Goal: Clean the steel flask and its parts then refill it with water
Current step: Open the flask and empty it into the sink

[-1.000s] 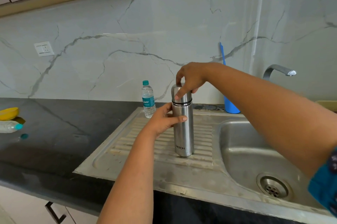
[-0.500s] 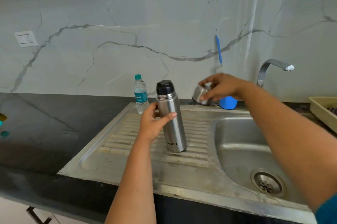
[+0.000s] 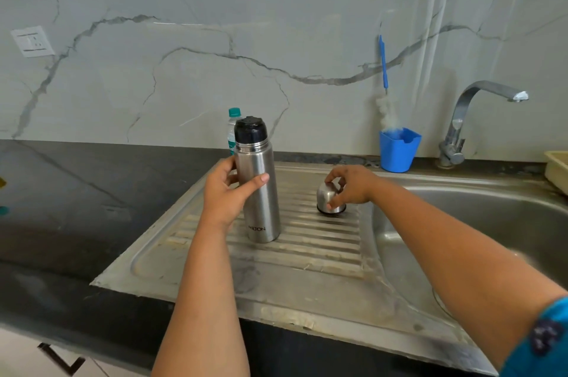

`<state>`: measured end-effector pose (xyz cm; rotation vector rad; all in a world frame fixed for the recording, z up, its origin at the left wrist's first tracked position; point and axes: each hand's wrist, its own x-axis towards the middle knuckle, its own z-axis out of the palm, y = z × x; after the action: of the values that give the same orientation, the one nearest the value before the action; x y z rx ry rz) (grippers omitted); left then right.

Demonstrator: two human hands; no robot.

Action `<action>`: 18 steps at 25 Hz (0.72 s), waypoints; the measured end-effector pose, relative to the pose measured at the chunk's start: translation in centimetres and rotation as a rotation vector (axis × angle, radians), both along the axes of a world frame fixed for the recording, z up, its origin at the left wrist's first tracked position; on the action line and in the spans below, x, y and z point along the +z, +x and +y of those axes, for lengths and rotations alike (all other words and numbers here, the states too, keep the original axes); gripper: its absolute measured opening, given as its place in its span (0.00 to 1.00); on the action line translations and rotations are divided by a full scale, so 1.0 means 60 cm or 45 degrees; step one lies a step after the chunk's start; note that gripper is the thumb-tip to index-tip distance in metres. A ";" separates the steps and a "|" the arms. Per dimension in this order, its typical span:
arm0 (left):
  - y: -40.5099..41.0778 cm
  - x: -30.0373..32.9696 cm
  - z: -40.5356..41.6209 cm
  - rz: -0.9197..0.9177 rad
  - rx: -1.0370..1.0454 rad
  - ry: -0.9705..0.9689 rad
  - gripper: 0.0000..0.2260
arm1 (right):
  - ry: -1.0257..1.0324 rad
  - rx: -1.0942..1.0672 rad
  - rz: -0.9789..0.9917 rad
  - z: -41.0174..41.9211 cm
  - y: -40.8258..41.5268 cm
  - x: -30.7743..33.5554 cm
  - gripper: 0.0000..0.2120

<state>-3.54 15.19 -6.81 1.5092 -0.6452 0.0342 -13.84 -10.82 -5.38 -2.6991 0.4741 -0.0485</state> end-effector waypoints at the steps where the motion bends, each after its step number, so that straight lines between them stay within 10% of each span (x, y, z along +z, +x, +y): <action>1: -0.002 0.001 -0.002 -0.006 -0.006 0.004 0.29 | 0.005 -0.004 -0.006 -0.001 0.003 -0.005 0.29; 13: -0.005 -0.005 0.001 0.005 -0.042 0.032 0.29 | -0.181 -0.002 0.176 0.011 0.020 0.013 0.39; 18: -0.017 -0.011 0.000 0.046 -0.046 0.029 0.30 | 0.017 0.099 -0.649 0.109 0.010 0.185 0.17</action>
<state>-4.54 15.17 -7.49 1.5167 -0.6457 -0.0283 -13.25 -4.29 5.75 -2.5532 0.2102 -0.6864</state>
